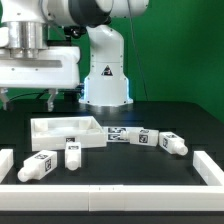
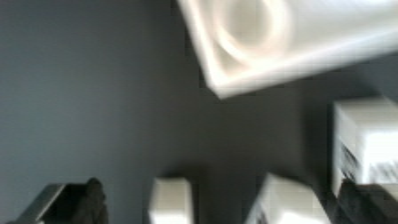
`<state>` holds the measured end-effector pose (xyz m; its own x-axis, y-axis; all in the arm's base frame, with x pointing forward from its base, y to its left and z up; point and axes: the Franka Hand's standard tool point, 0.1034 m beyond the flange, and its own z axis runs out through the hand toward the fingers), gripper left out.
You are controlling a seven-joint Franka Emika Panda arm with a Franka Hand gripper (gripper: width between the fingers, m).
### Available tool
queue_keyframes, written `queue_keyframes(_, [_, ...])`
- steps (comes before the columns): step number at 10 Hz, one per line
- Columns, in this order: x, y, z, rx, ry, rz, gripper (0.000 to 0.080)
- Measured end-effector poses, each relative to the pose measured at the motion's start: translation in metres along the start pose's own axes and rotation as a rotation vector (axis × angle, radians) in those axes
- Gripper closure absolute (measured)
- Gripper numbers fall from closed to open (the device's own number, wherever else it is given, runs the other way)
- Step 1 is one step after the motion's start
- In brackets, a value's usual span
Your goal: Assemble one leg
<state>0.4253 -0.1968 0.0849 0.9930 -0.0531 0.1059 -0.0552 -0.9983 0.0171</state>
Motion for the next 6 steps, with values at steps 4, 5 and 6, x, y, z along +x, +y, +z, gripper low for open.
queue_keyframes(4, [-0.018,0.005,0.003,0.010,-0.012,0.044,0.0151])
queue_keyframes(5, [-0.021,0.005,0.005,0.011,-0.018,0.043,0.0151])
queue_keyframes(6, [-0.036,0.000,0.017,0.045,-0.077,0.017,0.0151])
